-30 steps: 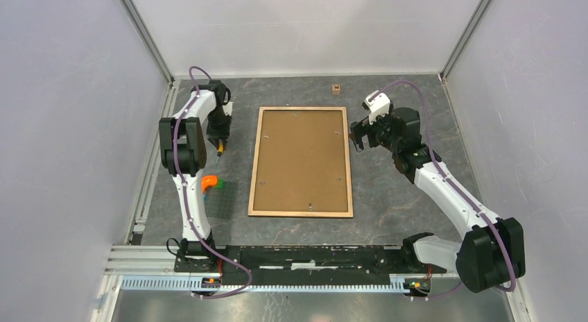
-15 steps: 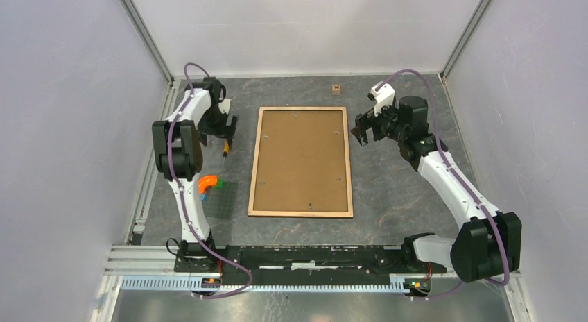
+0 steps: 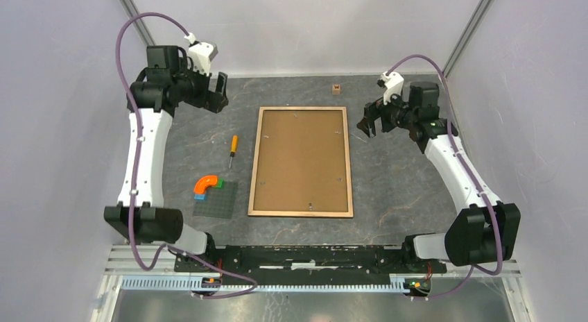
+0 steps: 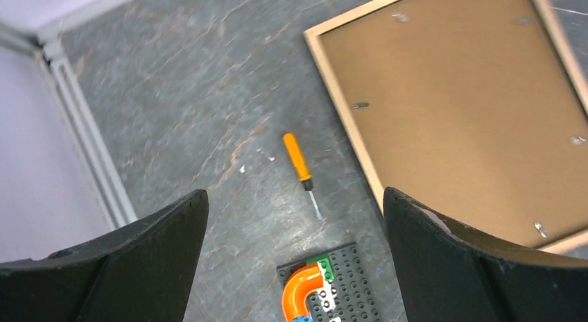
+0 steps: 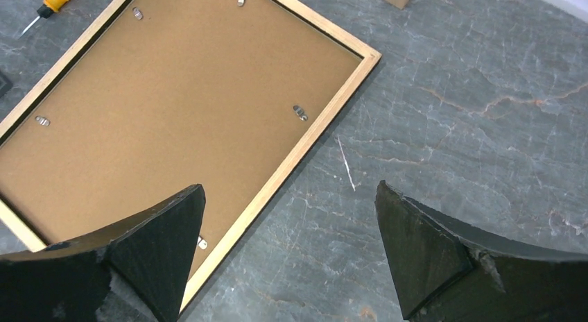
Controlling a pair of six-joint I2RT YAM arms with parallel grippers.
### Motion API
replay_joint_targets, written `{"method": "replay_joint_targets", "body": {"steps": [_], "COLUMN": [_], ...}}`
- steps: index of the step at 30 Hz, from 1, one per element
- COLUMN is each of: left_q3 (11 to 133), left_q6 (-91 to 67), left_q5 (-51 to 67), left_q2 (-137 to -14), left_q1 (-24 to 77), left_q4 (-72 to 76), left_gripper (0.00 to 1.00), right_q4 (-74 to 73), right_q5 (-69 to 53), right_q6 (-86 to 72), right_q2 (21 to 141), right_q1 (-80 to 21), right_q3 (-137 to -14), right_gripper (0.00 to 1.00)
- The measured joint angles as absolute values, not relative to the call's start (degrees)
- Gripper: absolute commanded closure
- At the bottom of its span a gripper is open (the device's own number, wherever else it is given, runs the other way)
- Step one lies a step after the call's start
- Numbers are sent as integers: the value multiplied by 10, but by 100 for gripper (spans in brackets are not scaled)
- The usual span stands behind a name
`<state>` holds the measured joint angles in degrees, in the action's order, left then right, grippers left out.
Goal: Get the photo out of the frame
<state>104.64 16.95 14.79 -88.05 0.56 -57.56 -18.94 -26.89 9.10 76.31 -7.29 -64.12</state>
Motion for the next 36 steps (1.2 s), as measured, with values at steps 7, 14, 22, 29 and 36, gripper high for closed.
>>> {"method": "replay_joint_targets", "body": {"steps": [7,14,22,29,36], "left_q3": [872,673,686,731,751], "left_q6": [248,262,237,221,211], "left_q5": [195,146,67,25,0], "left_q2": [-771,-747,-872,-1011,-1072], "left_q1": [170,443,613,684,713], "left_q4": [-560,-540,-446,-366,-328], "left_gripper": [0,11,27,31,39], "right_q4": [-269,-274,-235,-174,-152], "right_q5": [-327,-365,-408,-427,-441], "right_q6": [91,83,38,-9,-30], "right_q2": [780,761,777,792,802], "right_q1": [-7,18,32,39,39], "right_q3": [-656,-548,-468,-427,-400], "right_gripper": [2,2,2,2,2]}}
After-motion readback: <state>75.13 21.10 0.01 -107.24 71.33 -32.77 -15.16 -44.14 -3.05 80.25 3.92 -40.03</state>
